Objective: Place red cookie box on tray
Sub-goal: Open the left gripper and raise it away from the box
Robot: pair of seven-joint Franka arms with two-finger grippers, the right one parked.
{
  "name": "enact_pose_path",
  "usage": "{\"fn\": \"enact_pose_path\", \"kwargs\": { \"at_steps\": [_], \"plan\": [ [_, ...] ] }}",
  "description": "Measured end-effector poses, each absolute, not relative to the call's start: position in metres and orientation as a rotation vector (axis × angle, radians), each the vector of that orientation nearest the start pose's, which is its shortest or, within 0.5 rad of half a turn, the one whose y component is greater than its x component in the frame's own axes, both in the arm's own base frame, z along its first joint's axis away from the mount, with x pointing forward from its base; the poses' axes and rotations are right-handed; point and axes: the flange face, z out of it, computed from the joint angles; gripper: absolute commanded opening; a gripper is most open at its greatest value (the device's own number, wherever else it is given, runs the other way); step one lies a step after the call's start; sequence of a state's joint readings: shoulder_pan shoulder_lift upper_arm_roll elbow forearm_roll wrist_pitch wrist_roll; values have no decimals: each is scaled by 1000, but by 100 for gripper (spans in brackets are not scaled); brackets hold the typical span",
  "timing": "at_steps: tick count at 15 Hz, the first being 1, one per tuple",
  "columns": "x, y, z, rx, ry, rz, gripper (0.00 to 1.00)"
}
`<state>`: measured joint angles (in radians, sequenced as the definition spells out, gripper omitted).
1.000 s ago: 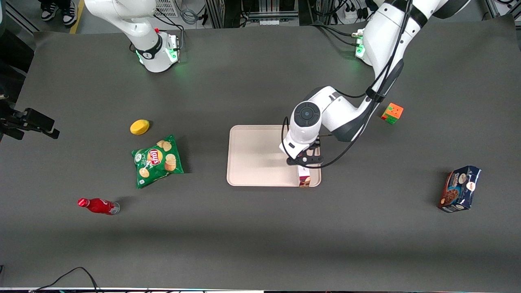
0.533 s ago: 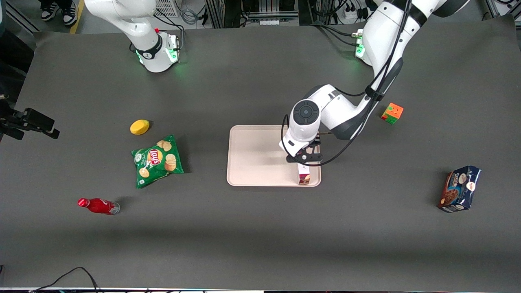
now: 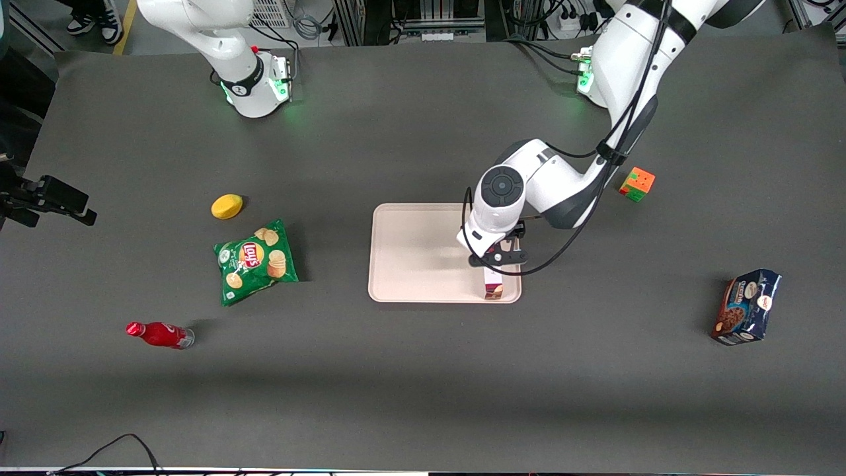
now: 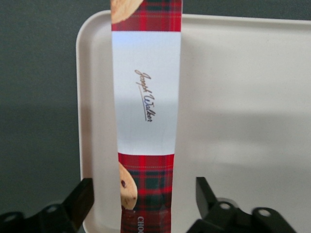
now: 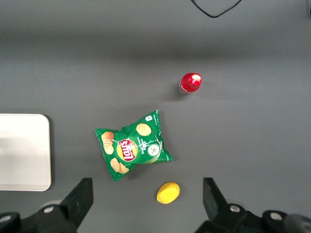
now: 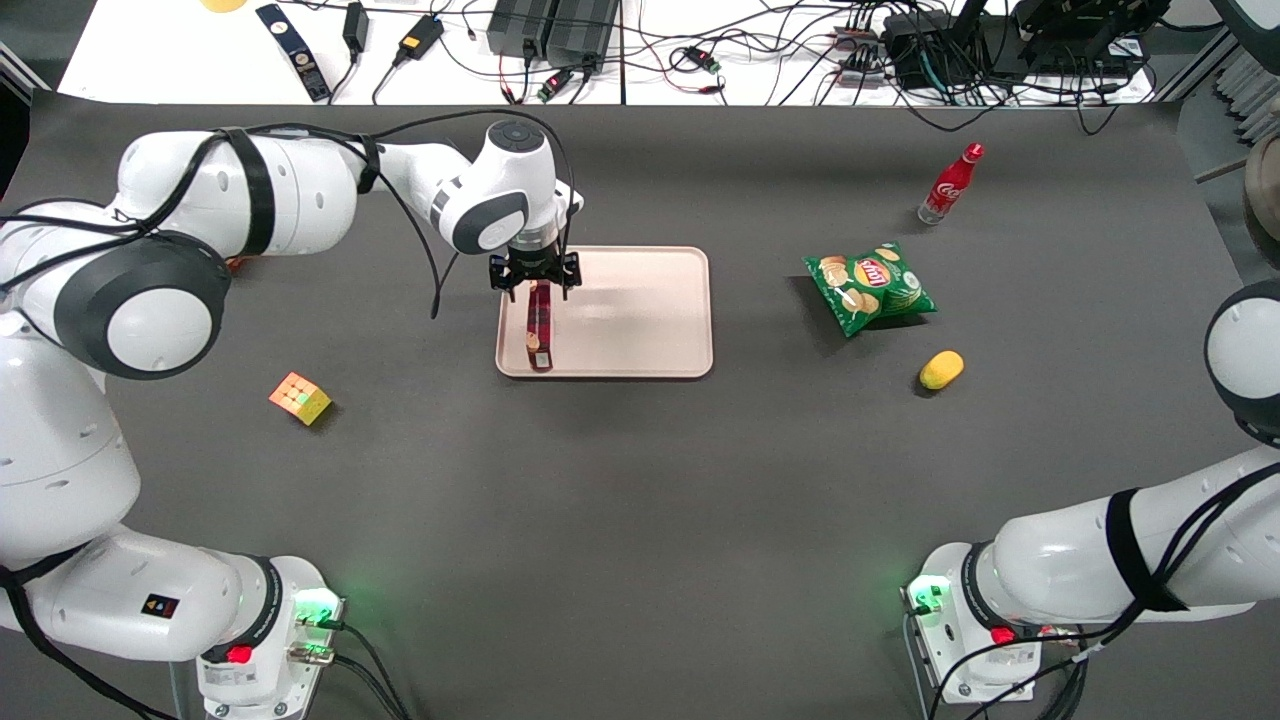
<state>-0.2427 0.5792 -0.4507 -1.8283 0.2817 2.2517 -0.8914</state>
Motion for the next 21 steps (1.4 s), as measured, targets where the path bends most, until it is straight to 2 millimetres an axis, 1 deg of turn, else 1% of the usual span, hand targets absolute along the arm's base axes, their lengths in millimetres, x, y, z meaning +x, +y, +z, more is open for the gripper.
{"fn": "enact_pose_path", "kwargs": {
  "at_steps": [5, 6, 7, 8, 9, 10, 11, 13, 14, 15, 16, 17, 18, 19, 21],
  "plan": [
    [510, -386, 238, -3107, -109, 122, 100],
    [512, -386, 242, -3104, -115, 122, 100],
    [517, -385, 251, -3084, -126, 140, 100],
    [524, -384, 267, -3051, -124, 170, 100],
    [531, -384, 291, -3019, -96, 206, 100],
    [539, -382, 322, -2999, -58, 240, 100],
    [545, -379, 357, -2994, -13, 252, 100],
    [549, -365, 429, -2999, 94, 206, 100],
    [547, -353, 461, -2998, 148, 180, 100],
    [544, -335, 491, -2998, 195, 167, 100],
    [542, -315, 517, -3006, 226, 165, 100],
    [543, -289, 540, -3020, 247, 164, 100],
    [546, -259, 560, -3033, 270, 162, 100],
    [549, -223, 576, -3044, 290, 160, 100],
    [555, -158, 594, -3057, 283, 154, 100]
  ]
}}
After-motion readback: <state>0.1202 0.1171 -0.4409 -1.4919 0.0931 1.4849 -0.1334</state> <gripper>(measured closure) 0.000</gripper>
